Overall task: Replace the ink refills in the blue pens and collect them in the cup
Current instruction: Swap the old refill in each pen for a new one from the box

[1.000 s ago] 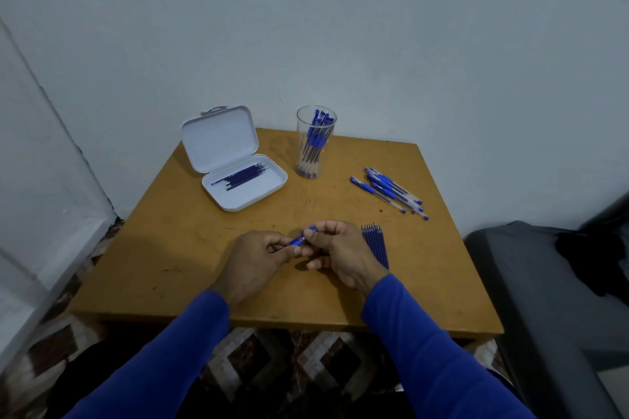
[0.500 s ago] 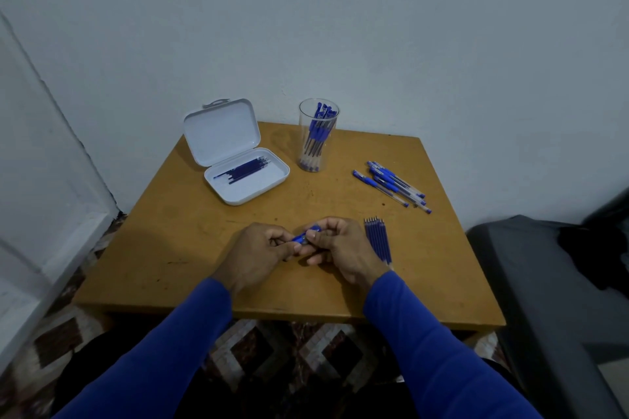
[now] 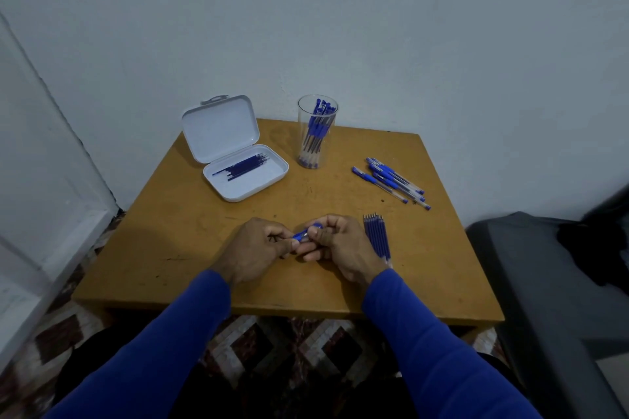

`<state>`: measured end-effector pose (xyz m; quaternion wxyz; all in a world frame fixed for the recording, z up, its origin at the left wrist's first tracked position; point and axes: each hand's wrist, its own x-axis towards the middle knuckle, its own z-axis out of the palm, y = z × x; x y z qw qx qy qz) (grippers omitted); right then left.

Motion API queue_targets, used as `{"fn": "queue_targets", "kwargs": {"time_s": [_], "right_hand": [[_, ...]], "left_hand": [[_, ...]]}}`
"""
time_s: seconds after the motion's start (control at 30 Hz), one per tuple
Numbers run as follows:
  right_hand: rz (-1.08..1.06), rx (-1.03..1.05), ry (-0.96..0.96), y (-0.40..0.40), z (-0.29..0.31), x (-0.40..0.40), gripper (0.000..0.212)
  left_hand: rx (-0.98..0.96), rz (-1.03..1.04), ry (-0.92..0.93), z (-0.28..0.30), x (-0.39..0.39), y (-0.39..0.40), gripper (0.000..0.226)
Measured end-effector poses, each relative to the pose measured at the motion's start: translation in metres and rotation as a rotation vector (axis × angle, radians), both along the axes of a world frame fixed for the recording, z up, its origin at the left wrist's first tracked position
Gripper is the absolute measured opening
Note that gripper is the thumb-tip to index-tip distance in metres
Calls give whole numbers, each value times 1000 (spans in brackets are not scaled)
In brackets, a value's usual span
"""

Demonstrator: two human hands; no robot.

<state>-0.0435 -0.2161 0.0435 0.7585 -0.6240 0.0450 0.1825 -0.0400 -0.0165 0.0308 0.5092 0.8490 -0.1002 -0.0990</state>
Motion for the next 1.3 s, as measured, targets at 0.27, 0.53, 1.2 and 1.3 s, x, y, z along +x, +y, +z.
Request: {"fn": "queue_targets", "kwargs": {"time_s": [0.27,0.53,1.2,1.3], "right_hand": [[-47,17,-35,1,0,0,21],[-209,-324,-85,6,-1,1,12],[-111,-573,-243,8,2,-7,48],[-70,-568,-235,7,-1,-6,43]], "left_hand": [[8,23,-36,-3,-1,-2,6],[3,66,-89,-10,-6,-3,7],[14,127,-321,-13,-15,-8,13],[21,129,-330,-15,-15,-7,18]]}}
